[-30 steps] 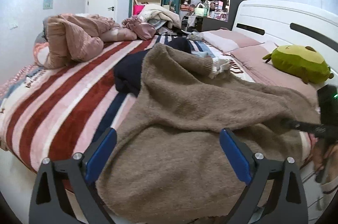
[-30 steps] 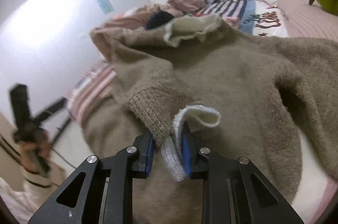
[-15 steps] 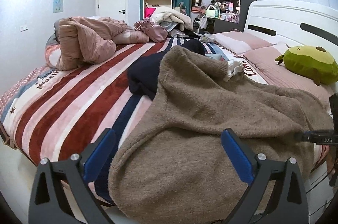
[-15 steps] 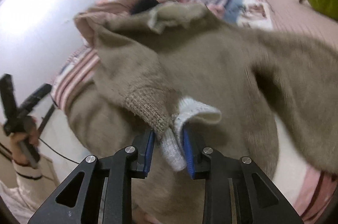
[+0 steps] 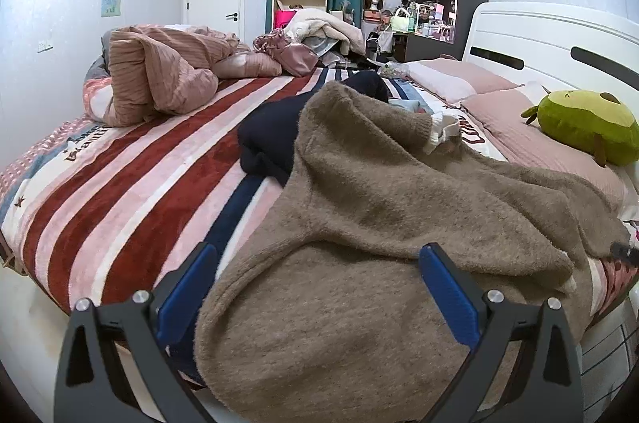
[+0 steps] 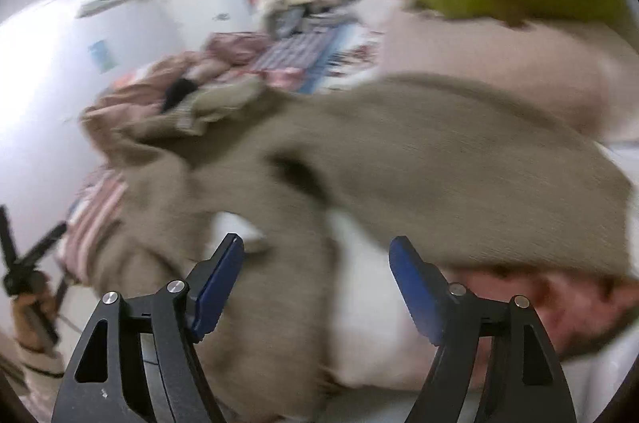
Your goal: Fold small clothes
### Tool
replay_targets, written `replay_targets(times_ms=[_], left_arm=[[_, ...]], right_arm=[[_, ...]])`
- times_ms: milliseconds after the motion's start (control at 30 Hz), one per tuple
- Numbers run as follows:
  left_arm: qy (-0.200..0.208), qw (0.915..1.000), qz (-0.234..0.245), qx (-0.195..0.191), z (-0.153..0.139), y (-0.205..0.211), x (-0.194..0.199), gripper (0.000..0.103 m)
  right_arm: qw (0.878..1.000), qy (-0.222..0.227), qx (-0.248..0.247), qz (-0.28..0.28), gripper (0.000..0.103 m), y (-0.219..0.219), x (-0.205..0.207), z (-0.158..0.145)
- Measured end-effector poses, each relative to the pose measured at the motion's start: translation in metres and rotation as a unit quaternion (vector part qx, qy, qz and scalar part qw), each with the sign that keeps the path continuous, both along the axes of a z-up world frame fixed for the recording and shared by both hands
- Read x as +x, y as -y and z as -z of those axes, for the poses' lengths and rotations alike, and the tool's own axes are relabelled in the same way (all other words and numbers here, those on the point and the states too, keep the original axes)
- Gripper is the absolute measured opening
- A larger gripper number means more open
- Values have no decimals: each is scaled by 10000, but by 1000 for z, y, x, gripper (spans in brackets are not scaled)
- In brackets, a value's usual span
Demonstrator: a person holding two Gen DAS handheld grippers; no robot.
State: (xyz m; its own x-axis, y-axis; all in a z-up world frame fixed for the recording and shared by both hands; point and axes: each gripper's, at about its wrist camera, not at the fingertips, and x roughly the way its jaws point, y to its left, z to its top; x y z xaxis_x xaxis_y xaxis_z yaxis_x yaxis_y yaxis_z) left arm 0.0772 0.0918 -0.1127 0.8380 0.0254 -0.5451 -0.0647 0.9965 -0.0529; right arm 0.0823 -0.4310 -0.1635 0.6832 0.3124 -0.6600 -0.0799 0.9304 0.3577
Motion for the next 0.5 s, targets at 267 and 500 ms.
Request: replay_targets(times_ms=[267, 500], left_arm=[[-65, 9999, 130, -21, -2, 28, 13, 100], [-18, 9998, 196, -101, -8, 39, 10, 100]], right_arm=[[9898, 184, 1378, 301, 76, 49, -13, 46], [9819, 710, 1426, 1020, 40, 70, 18, 38]])
